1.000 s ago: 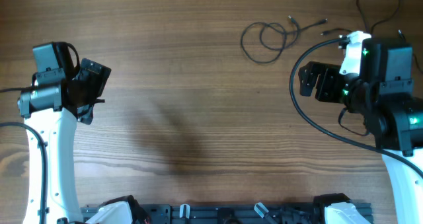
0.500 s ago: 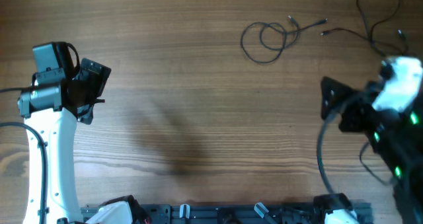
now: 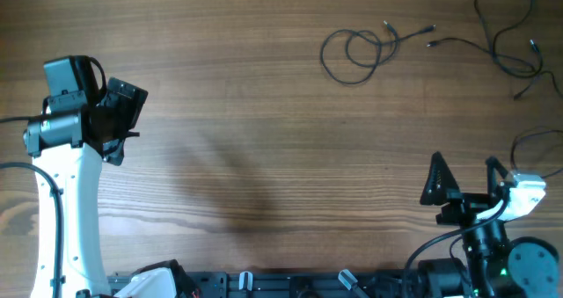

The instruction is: Untangle cables

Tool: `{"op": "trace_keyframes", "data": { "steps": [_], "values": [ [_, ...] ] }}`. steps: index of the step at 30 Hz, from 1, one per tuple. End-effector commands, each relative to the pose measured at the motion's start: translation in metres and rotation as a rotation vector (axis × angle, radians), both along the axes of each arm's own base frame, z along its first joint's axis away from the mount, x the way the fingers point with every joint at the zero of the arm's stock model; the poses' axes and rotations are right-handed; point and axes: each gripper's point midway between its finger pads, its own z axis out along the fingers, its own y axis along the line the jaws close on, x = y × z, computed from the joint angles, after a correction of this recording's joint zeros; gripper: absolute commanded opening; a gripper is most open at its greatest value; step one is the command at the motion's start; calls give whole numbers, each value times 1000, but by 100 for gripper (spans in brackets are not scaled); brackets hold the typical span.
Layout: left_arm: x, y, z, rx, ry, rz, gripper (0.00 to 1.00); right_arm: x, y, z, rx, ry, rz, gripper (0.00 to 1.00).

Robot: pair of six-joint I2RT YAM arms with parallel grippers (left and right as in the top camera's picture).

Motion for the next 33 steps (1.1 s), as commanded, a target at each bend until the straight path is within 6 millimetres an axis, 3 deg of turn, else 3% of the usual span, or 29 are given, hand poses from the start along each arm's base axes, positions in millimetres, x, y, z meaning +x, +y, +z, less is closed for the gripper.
{"op": "trace_keyframes", "data": {
  "steps": [1, 6, 10, 19, 25, 33],
  "values": [
    [0, 5, 4, 21, -10, 2, 100, -4, -9, -1, 7, -68, -47, 100],
    [0, 5, 4, 21, -10, 2, 100, -2, -12, 7, 5, -138, -61, 100],
    [0, 5, 4, 21, -10, 1, 100, 11, -10, 5, 7, -200, -47, 100],
    [0, 5, 4, 21, -10, 2, 100, 37, -4, -15, 8, -310, -10, 100],
    [0, 5, 4, 21, -10, 2, 100, 50, 1, -48, 8, -331, 16, 100],
    [0, 5, 4, 21, -10, 2, 100, 58, 3, -92, 9, -191, 32, 100]
  ]
}}
